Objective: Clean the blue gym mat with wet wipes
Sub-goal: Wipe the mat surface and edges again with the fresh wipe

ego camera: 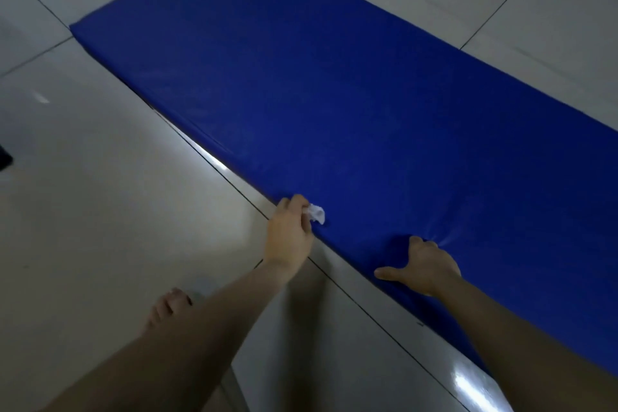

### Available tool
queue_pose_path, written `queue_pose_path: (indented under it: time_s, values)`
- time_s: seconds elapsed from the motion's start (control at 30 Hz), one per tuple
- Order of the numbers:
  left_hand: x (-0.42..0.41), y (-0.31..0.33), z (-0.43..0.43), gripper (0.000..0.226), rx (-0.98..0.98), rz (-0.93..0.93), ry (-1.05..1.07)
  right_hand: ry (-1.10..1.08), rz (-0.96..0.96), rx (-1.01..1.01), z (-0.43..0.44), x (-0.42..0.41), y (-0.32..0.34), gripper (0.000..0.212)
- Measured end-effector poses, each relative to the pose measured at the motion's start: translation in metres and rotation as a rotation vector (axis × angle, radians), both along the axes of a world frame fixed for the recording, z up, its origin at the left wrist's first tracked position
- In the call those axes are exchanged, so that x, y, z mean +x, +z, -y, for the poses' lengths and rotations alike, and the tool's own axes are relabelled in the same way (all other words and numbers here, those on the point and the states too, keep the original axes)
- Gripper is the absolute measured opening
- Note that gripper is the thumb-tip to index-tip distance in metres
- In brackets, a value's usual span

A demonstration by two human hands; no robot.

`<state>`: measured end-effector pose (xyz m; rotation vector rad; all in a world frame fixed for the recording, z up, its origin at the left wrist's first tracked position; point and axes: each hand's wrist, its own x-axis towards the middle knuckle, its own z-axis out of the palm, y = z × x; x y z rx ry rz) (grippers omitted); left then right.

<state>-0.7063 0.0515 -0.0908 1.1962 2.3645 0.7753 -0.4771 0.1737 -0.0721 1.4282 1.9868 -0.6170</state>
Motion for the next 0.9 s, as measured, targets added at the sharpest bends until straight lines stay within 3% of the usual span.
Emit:
queue_pose_path:
  time_s: [0.23,0.37,0.47,0.57,0.67,0.73,0.83,0.9]
  values:
    - [-0.141,0.006,-0.025,0.016,-0.138,-0.222,0.224,0.018,-0.011,0.018,0.0,0.0,0.0,0.122]
    - [-0.124,0.006,-0.026,0.009,-0.135,-0.165,0.23,0.019,-0.015,0.023,0.0,-0.001,0.002,0.121]
    - [-0.051,0.005,-0.022,0.011,-0.095,-0.096,0.086,0.019,-0.017,0.023,-0.001,-0.001,0.003,0.121]
    - [0.018,0.003,-0.012,0.009,-0.089,-0.06,-0.196,0.019,-0.024,0.027,-0.001,-0.001,0.003,0.119]
    - [0.019,0.004,-0.012,0.011,-0.099,-0.149,-0.433,0.018,-0.026,0.027,-0.001,-0.001,0.002,0.118]
    - [-0.018,0.005,-0.018,0.018,-0.109,-0.24,-0.374,0.015,-0.026,0.025,-0.001,0.001,0.002,0.121]
    - [-0.097,0.009,-0.028,0.022,-0.194,-0.361,-0.073,0.017,-0.028,0.027,0.0,0.001,0.001,0.121]
    - [-0.134,0.011,-0.031,0.015,-0.201,-0.336,0.103,0.016,-0.029,0.029,0.0,0.0,0.002,0.117]
